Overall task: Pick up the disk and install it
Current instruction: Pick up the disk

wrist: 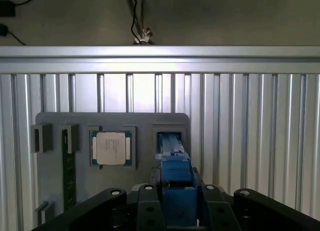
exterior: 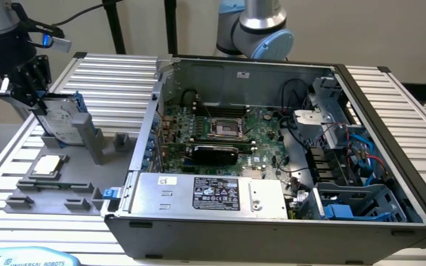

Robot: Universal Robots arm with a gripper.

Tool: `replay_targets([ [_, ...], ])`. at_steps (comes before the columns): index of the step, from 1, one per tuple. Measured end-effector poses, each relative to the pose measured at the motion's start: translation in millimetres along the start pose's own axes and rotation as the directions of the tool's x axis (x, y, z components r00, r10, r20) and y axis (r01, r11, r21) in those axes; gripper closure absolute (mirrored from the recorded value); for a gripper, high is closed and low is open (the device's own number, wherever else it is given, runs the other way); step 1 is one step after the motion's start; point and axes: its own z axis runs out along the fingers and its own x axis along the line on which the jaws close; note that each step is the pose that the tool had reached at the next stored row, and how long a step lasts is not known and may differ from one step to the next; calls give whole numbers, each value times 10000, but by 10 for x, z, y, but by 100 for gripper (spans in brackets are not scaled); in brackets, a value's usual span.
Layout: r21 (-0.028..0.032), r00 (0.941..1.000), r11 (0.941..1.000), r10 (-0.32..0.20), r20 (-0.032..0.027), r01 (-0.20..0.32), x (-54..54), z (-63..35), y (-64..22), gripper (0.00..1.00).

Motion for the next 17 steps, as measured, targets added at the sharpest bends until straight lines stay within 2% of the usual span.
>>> replay_targets([
  [8, 2, 10000, 10000, -1, 0, 1, 1, -6, 0, 67],
  [17, 0, 10000, 10000, -1, 14, 1, 0, -68, 1, 67],
])
